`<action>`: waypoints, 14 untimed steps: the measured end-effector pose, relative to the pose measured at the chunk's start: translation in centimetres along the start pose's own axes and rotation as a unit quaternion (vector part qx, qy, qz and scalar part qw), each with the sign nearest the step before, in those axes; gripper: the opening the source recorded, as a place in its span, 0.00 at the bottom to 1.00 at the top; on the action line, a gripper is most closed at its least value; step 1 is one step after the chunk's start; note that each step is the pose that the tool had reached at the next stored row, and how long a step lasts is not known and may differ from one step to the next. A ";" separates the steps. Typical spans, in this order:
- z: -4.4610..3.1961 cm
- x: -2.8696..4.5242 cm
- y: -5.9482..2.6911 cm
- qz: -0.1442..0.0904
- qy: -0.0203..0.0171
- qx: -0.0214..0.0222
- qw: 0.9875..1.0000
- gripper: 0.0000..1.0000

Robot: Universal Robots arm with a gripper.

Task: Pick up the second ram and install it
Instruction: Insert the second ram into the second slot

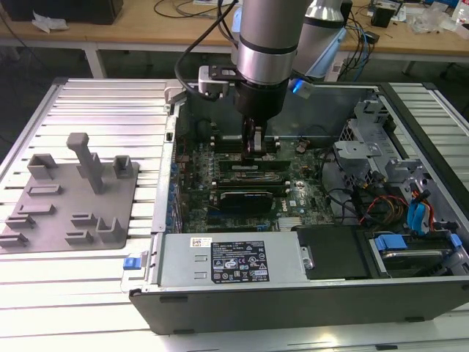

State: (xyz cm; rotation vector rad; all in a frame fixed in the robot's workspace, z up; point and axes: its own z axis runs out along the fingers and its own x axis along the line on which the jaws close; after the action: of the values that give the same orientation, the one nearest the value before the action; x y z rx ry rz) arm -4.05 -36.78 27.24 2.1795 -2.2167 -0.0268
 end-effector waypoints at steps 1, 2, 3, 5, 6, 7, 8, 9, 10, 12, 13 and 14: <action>0.00 -0.04 0.00 0.000 0.000 0.000 1.000 0.09; 0.07 -0.07 0.00 0.000 0.000 0.000 1.000 0.09; 0.08 -0.07 0.00 0.000 0.000 0.000 1.000 0.09; 0.12 -0.09 0.00 0.000 0.000 0.000 1.000 0.09; 0.14 -0.10 0.00 0.000 0.000 0.000 1.000 0.09; 0.17 -0.11 0.00 0.000 0.001 0.000 1.000 0.09; 0.18 -0.12 0.00 0.000 0.001 0.000 1.000 0.09; 0.20 -0.13 0.00 0.000 0.001 0.000 1.000 0.09; 0.22 -0.13 -0.01 0.000 0.001 0.000 1.000 0.09; 0.27 -0.15 -0.01 0.000 0.001 0.000 1.000 0.09; 0.29 -0.17 -0.01 0.000 0.001 0.000 1.000 0.09; 0.32 -0.18 -0.01 0.000 0.001 0.000 1.000 0.09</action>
State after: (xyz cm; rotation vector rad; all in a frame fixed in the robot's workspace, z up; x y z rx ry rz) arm -4.05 -36.60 26.92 2.1783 -2.2157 -0.0243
